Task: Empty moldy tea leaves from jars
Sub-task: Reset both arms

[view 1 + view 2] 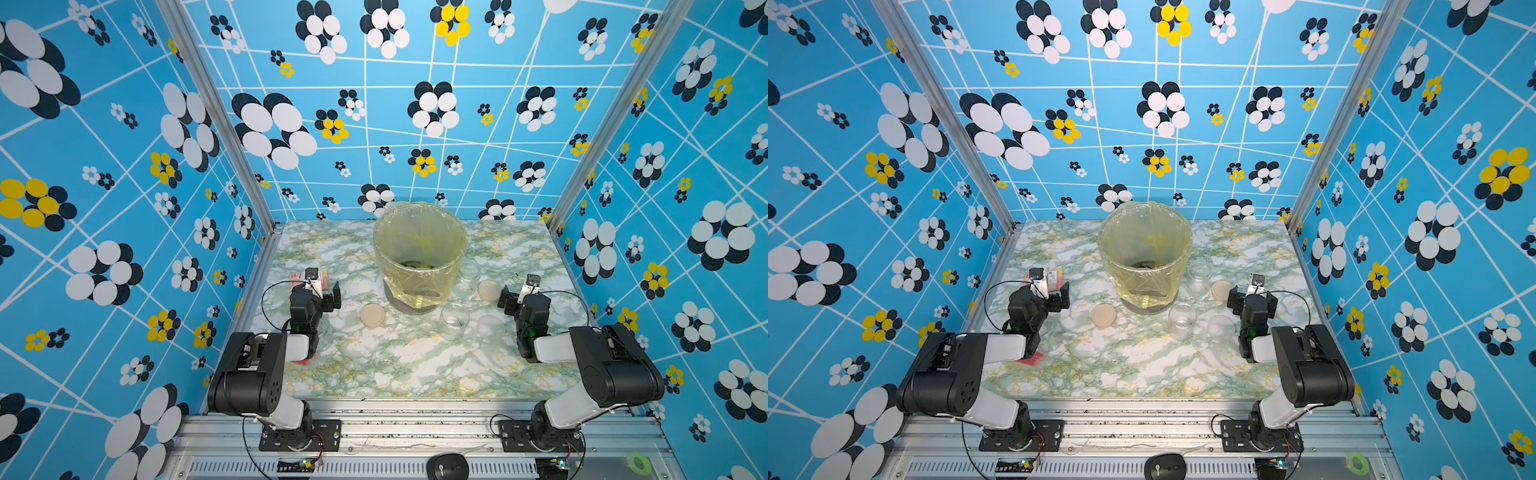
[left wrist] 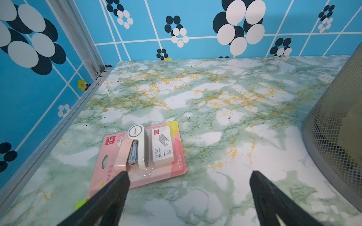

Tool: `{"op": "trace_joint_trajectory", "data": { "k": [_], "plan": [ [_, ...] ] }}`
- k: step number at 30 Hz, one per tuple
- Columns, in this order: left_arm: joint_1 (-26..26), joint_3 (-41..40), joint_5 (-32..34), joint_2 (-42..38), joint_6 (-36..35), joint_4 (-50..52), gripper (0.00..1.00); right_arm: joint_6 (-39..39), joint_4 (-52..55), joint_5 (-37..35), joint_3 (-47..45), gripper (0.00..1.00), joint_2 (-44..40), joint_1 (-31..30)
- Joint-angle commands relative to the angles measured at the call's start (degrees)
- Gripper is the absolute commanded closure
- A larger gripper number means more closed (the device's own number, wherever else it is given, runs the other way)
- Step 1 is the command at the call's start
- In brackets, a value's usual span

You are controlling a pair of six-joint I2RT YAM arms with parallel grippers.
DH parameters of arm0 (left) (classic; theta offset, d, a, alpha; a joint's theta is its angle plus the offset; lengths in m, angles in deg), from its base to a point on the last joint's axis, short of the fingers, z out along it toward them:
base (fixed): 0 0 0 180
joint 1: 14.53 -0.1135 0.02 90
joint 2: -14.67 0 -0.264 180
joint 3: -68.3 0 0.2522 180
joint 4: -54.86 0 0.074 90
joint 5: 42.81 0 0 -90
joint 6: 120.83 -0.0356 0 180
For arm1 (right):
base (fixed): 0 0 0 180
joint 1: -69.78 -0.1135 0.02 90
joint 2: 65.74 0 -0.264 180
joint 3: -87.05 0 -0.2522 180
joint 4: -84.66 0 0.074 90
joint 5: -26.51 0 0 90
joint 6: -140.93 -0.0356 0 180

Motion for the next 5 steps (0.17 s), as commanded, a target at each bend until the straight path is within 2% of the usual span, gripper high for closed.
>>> {"op": "trace_joint_trajectory", "data": {
  "k": [1,5],
  "plan": [
    [0.2,0.2,0.8,1.4,0.4,2.1,0.01,-0.5,0.6,-0.7,0.7,0.01,-1.0,0.3],
    [0.2,-0.1,0.8,1.3,0.3,1.8,0.01,-0.5,0.6,-0.8,0.7,0.01,-1.0,0.2]
  ]
}}
